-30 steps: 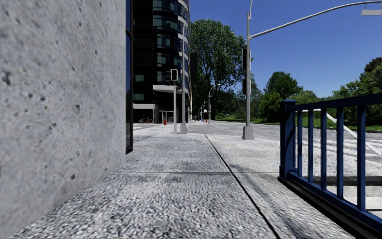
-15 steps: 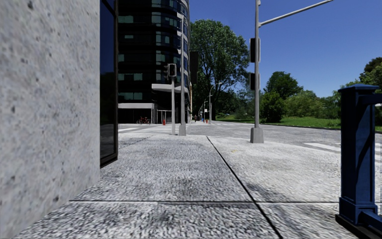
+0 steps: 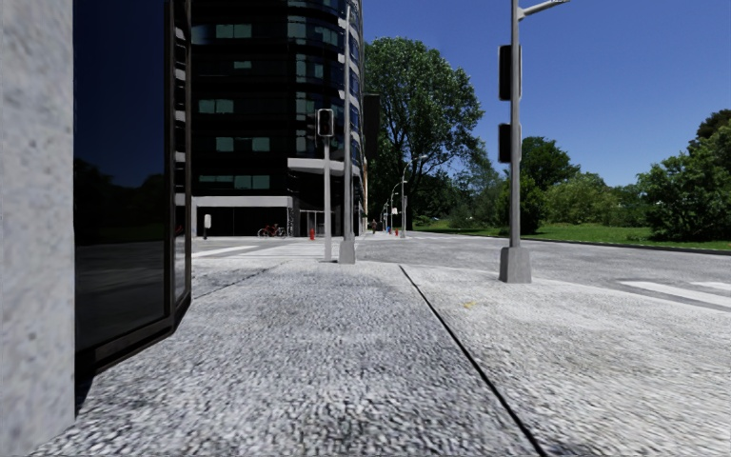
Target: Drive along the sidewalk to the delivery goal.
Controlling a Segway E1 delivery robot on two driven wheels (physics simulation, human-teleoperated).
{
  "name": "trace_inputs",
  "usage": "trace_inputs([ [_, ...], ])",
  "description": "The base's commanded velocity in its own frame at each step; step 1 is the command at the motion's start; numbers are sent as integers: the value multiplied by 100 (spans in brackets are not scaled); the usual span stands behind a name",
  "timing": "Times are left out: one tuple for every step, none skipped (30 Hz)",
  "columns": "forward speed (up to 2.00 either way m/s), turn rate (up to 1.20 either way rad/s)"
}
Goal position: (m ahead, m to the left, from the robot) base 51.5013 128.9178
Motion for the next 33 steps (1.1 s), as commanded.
trace_inputs([
  [200,0],
  [200,1],
  [200,1],
  [200,6],
  [200,15],
  [200,19],
  [200,19],
  [200,24],
  [200,26],
  [200,29],
  [200,31],
  [200,31],
  [200,31],
  [200,33],
  [200,34],
  [200,35],
  [200,35],
  [200,36],
  [200,38],
  [200,38],
  [200,38],
  [200,38],
  [200,38],
  [200,38],
  [200,38],
  [200,38],
  [200,38],
  [200,38],
  [200,39],
  [200,39],
  [200,39],
  [200,39],
  [200,39],
])
